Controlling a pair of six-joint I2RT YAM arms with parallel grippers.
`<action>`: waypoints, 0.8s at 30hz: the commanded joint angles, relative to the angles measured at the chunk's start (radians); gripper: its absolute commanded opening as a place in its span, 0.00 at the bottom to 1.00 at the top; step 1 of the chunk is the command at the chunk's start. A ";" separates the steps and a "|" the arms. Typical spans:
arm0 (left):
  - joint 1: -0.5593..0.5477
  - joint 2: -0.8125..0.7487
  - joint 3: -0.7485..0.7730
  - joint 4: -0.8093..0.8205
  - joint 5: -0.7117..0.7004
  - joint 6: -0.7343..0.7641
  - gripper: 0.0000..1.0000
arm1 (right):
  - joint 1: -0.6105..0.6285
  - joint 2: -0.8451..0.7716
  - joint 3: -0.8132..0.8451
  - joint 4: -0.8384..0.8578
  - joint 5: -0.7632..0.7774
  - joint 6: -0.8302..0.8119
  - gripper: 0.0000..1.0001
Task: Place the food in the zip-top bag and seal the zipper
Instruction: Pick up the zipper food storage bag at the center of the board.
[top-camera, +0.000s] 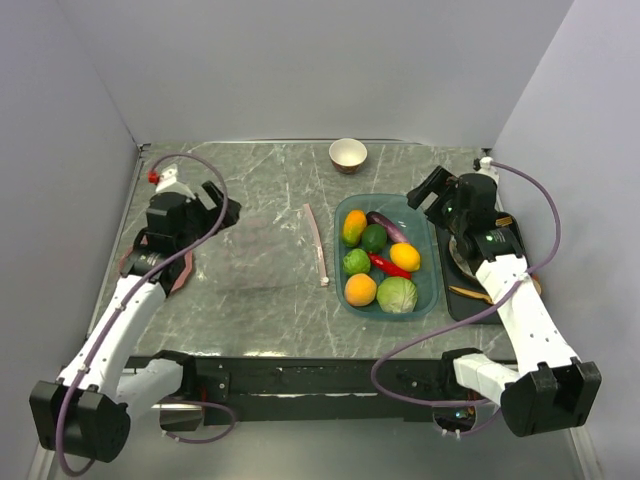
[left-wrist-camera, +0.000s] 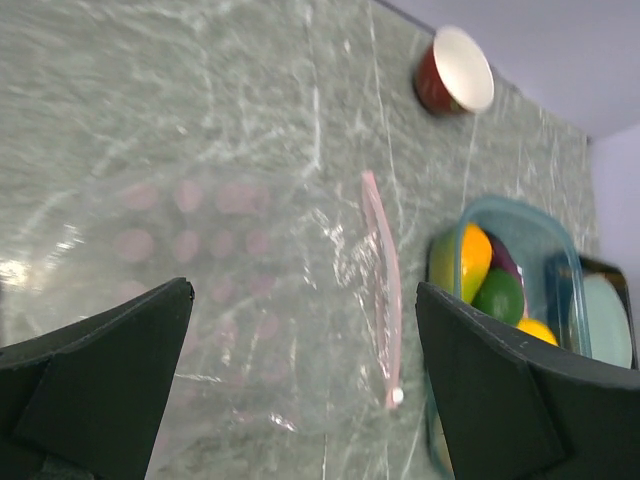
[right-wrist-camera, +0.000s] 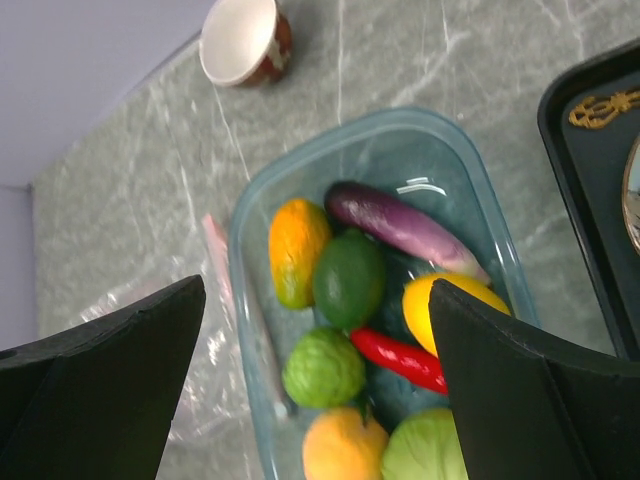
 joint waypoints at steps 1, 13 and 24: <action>-0.107 0.053 0.032 0.017 -0.024 0.009 0.99 | 0.018 -0.038 0.070 -0.129 0.043 -0.098 1.00; -0.238 0.459 0.325 -0.167 -0.012 0.020 0.99 | 0.036 0.013 0.013 -0.126 -0.063 0.012 0.87; -0.327 0.706 0.392 -0.112 0.008 0.003 0.99 | 0.124 -0.117 -0.076 -0.126 -0.058 0.046 0.88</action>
